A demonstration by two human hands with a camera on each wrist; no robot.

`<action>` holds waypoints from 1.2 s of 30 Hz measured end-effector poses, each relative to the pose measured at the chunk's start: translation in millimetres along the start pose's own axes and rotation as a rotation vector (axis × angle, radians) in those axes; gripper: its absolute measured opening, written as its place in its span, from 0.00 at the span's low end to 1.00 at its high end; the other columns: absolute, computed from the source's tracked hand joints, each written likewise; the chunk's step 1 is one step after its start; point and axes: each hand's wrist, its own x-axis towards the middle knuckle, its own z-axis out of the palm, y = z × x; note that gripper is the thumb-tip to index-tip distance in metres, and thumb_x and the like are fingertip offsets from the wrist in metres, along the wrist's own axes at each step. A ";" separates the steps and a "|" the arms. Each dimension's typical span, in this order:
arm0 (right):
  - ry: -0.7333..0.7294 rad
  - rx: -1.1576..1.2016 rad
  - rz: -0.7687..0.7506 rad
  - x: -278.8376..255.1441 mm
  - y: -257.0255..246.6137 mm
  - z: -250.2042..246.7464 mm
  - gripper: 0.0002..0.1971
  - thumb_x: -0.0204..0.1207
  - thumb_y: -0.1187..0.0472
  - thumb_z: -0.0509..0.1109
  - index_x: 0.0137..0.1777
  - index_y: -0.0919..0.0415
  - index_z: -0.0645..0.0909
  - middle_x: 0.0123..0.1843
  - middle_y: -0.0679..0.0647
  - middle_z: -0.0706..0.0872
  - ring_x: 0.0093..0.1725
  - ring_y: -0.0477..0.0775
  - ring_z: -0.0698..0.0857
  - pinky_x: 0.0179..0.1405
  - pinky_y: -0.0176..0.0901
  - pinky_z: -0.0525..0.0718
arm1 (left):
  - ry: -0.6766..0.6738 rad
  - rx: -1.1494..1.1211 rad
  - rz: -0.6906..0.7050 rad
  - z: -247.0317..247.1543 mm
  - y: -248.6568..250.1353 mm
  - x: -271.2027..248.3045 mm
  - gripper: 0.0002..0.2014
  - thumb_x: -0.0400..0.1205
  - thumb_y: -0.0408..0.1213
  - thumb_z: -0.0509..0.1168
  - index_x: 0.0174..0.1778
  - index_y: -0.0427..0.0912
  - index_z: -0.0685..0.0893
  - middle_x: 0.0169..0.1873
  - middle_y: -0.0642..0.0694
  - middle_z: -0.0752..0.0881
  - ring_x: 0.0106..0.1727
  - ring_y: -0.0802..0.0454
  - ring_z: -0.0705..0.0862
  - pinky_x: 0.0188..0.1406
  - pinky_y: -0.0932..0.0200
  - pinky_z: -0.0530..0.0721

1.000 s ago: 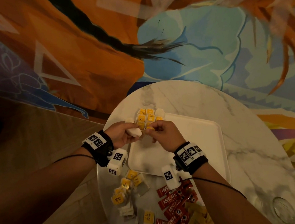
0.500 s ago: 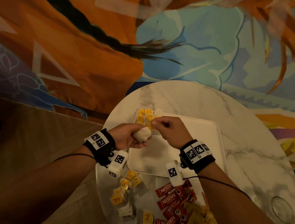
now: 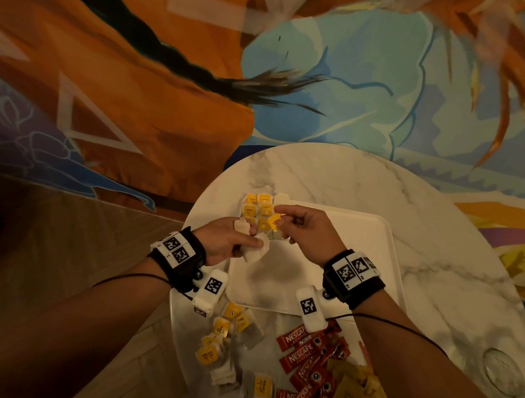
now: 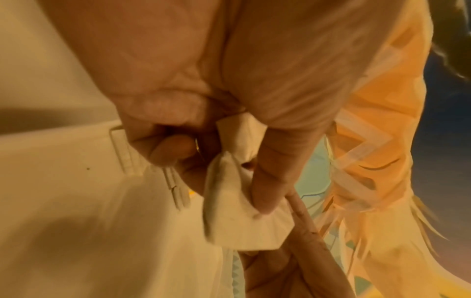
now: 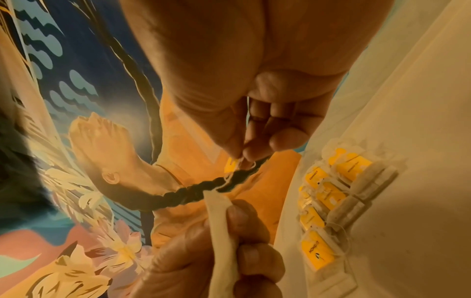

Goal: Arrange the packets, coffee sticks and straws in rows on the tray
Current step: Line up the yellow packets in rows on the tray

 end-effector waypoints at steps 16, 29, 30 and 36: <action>-0.024 0.001 -0.093 -7.5 -3.5 3.1 0.10 0.78 0.67 0.75 0.47 0.49 0.90 0.46 0.46 0.92 0.46 0.40 0.88 0.50 0.32 0.84 | -0.024 -0.125 -0.022 7.4 7.0 -1.5 0.14 0.83 0.27 0.66 0.65 0.41 0.83 0.54 0.44 0.90 0.58 0.47 0.88 0.61 0.48 0.85; 0.027 0.041 -0.124 -7.2 1.4 4.9 0.08 0.78 0.66 0.75 0.52 0.54 0.91 0.51 0.52 0.93 0.55 0.50 0.90 0.62 0.44 0.86 | 0.061 -0.121 -0.022 9.0 7.1 -3.4 0.12 0.84 0.34 0.68 0.63 0.42 0.84 0.52 0.43 0.89 0.49 0.48 0.87 0.38 0.59 0.84; 0.019 0.049 -0.130 -8.3 1.8 6.6 0.07 0.80 0.66 0.74 0.53 0.56 0.91 0.52 0.53 0.93 0.55 0.50 0.90 0.61 0.43 0.86 | 0.062 -0.136 -0.018 9.7 8.0 -3.6 0.12 0.83 0.34 0.69 0.62 0.41 0.85 0.51 0.43 0.89 0.47 0.49 0.87 0.36 0.61 0.84; 0.011 -0.013 -0.159 -8.5 8.6 11.2 0.06 0.78 0.63 0.76 0.51 0.51 0.92 0.49 0.50 0.93 0.53 0.52 0.91 0.60 0.50 0.87 | 0.042 -0.213 0.012 8.9 10.7 -4.9 0.08 0.85 0.34 0.66 0.58 0.40 0.87 0.45 0.44 0.91 0.41 0.50 0.88 0.35 0.62 0.85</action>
